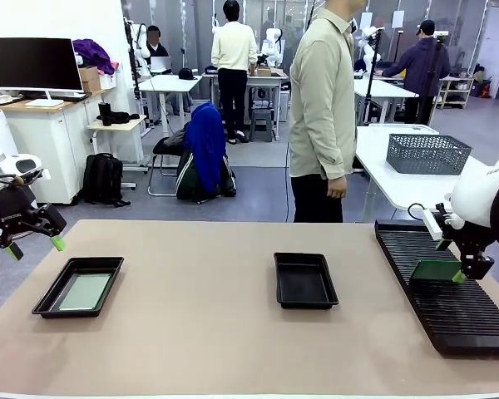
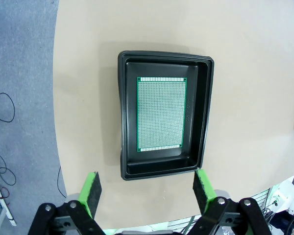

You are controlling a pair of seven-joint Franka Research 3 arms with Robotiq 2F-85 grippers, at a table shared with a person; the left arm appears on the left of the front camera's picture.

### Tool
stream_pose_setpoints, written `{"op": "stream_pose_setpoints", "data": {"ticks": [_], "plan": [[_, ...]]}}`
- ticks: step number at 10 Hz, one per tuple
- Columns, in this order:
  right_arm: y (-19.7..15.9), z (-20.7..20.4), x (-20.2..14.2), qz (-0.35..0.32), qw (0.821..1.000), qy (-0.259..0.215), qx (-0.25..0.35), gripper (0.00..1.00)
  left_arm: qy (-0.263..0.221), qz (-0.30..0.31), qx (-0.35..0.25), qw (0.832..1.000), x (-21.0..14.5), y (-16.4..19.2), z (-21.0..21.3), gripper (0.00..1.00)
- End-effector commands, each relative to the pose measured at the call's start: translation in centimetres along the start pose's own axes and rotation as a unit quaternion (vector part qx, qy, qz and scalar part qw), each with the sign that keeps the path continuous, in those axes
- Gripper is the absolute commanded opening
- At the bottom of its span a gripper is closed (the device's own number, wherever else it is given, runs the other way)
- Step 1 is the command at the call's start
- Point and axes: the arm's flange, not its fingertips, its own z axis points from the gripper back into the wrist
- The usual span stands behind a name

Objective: Inspect and transfer BCBs to ESD trays.
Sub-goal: Pick up the Blank PCB from the PCB Rack and place it in the right ESD tray.

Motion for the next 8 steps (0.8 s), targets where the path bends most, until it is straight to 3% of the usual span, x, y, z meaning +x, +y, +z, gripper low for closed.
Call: {"op": "stream_pose_setpoints", "data": {"ticks": [1,8], "plan": [[0.3,-0.8,-0.4,0.011,1.000,-0.012,-0.021,1.00,-0.005,-0.007,-0.003,1.000,0.1,0.2,-0.1,1.00],[-0.2,0.2,0.0,-0.008,1.000,0.003,-0.001,1.00,-0.005,-0.007,-0.003,1.000,0.1,0.2,-0.1,1.00]]}}
